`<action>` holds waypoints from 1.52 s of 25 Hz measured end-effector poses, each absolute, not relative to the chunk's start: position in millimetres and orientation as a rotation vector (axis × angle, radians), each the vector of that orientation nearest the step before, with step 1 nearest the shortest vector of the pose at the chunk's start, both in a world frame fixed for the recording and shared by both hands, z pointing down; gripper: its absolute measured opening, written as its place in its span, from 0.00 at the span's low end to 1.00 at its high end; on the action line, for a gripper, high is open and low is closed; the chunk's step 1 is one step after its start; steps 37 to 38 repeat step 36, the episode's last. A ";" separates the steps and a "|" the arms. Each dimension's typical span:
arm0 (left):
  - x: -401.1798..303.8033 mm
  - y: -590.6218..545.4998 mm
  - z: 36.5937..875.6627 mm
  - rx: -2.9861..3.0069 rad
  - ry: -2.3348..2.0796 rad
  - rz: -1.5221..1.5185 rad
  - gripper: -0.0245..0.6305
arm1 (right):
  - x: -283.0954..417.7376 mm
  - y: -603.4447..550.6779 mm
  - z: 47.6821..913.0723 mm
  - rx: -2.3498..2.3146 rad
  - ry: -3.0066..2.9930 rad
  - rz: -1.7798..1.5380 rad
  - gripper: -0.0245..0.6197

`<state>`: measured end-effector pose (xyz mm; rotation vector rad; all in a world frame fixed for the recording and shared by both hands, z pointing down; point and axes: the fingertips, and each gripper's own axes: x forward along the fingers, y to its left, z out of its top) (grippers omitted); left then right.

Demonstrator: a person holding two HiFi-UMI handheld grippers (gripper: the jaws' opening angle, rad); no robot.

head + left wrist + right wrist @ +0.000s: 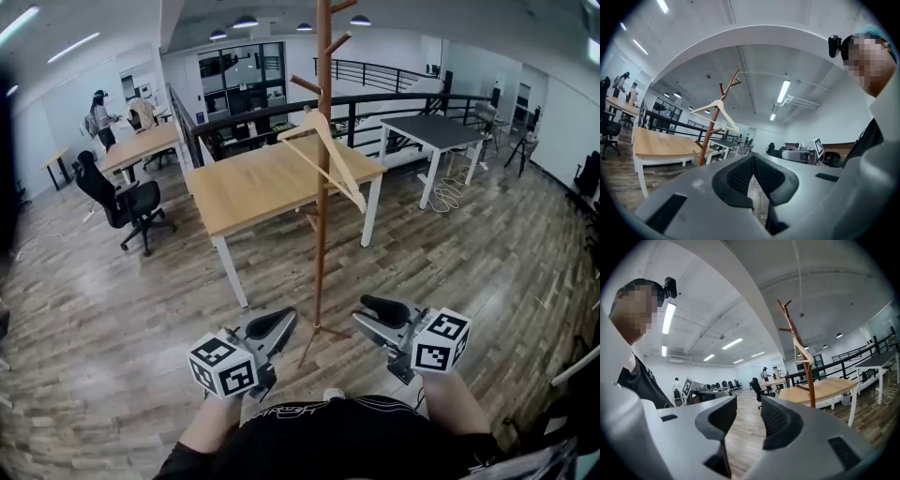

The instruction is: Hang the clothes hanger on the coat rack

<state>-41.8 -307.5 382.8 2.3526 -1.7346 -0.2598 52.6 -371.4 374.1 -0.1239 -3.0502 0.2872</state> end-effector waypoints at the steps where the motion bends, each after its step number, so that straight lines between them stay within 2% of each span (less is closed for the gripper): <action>1: -36.4 -297.8 383.8 2.352 -1.723 -0.264 0.05 | 56.8 -359.3 377.3 -0.120 -3.053 0.309 0.29; 3: -25.4 -281.0 386.3 2.351 -1.694 -0.272 0.05 | 65.1 -338.6 384.3 -0.108 -3.049 0.334 0.15; 6: -9.0 -262.9 392.1 2.355 -1.657 -0.273 0.05 | 77.2 -313.5 395.6 -0.095 -3.025 0.342 0.11; 9: 3.0 -250.3 397.5 2.355 -1.626 -0.289 0.05 | 87.0 -293.9 401.3 -0.104 -3.021 0.364 0.10; 13: 15.0 -238.6 404.2 2.356 -1.583 -0.293 0.05 | 94.6 -275.9 411.1 -0.042 -3.000 0.226 0.10; 38: 30.5 -252.8 383.2 2.384 -1.560 -0.311 0.05 | 110.4 -287.6 396.7 -0.034 -2.981 0.263 0.10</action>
